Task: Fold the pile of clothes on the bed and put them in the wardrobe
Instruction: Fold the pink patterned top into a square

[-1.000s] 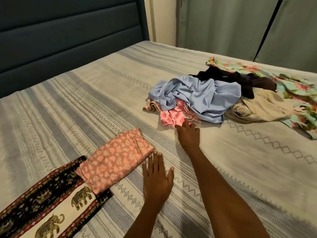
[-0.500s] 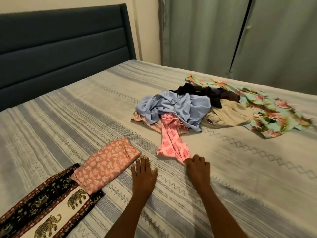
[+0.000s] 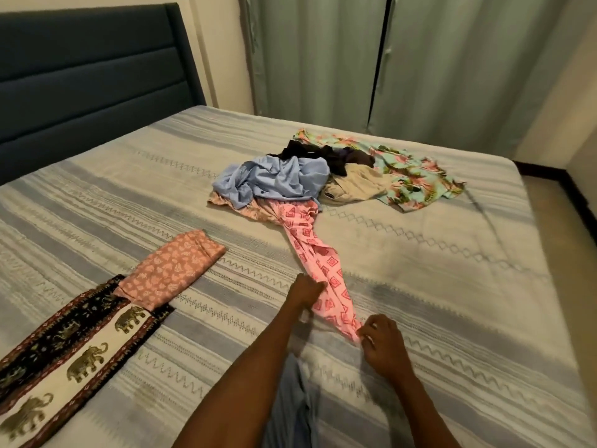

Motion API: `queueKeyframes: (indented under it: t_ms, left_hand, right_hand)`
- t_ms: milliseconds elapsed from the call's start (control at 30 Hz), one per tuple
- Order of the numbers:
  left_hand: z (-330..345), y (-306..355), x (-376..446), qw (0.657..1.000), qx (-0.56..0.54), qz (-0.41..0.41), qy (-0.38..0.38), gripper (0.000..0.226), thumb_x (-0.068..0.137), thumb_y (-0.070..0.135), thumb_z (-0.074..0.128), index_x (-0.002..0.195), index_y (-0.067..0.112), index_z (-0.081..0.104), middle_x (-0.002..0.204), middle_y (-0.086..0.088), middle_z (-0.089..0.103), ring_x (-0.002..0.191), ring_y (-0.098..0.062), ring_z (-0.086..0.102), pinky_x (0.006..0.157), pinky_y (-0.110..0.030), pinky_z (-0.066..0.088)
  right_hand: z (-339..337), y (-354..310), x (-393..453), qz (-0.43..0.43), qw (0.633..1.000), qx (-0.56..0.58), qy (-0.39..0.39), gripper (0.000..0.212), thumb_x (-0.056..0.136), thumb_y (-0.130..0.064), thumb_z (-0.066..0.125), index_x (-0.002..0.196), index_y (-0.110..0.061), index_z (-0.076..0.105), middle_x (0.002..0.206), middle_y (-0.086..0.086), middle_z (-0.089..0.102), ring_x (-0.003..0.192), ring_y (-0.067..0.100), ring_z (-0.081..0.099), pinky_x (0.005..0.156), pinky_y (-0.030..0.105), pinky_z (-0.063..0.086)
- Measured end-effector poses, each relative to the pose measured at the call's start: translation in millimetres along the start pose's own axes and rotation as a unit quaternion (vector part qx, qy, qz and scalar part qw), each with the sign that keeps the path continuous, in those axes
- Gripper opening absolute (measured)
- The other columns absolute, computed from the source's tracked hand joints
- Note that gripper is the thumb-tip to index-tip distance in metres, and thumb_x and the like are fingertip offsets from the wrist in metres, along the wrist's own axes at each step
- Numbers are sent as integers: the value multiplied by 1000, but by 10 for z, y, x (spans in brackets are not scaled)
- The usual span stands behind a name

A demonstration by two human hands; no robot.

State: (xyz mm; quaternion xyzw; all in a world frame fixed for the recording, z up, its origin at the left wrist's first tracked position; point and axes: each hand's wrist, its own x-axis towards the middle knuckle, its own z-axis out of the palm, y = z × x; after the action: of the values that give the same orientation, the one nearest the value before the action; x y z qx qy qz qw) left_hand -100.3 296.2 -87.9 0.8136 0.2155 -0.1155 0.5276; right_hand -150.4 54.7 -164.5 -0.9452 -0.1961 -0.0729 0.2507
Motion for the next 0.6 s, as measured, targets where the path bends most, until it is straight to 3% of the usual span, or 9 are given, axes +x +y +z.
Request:
queueKeyframes:
  t_ms: [133, 267, 333, 433, 500, 600]
  left_hand:
    - [470, 137, -306, 998, 46, -2, -34, 36, 91, 28, 68, 118, 5, 65, 114, -13, 70, 100, -33, 69, 77, -40, 59]
    - [896, 177, -538, 999, -22, 19, -22, 35, 90, 14, 68, 120, 2, 55, 113, -22, 67, 93, -33, 66, 57, -29, 49]
    - [1085, 195, -645, 998, -25, 19, -55, 25, 89, 5, 59, 113, 1, 61, 111, -26, 68, 85, -30, 65, 57, -27, 45]
    - [1266, 183, -721, 997, 15, 51, -50, 26, 76, 24, 51, 93, 8, 62, 104, -25, 68, 90, -36, 66, 69, -38, 50]
    - [1329, 209, -797, 995, 23, 88, -32, 34, 70, 34, 48, 92, 11, 62, 106, -17, 70, 93, -33, 66, 77, -38, 50]
    - [1376, 292, -936, 986, 15, 168, -14, 20, 76, 32, 48, 82, 16, 60, 88, -13, 67, 80, -28, 62, 69, -33, 43]
  right_hand:
    - [-394, 314, -569, 35, 999, -1, 4, 19, 78, -30, 55, 78, -24, 74, 100, -1, 61, 92, 25, 54, 76, 35, 39]
    - [-702, 611, -1006, 41, 999, -4, 12, 31, 72, -32, 45, 73, -23, 75, 97, 0, 62, 86, 28, 55, 76, 35, 37]
    - [-806, 679, -1156, 56, 998, -1, 5, 33, 72, -32, 44, 74, -22, 75, 97, 0, 61, 87, 27, 55, 76, 35, 37]
    - [-871, 717, -1259, 73, 997, 1, 11, 34, 72, -33, 44, 75, -20, 76, 94, 3, 63, 85, 30, 57, 73, 38, 44]
    - [-883, 762, -1261, 110, 993, 34, 4, 32, 73, -34, 48, 79, -20, 77, 97, 3, 63, 88, 28, 59, 76, 39, 47]
    - [-946, 793, -1210, 194, 970, 145, 9, 16, 80, -23, 62, 89, -23, 75, 99, -2, 62, 92, 18, 62, 79, 35, 50]
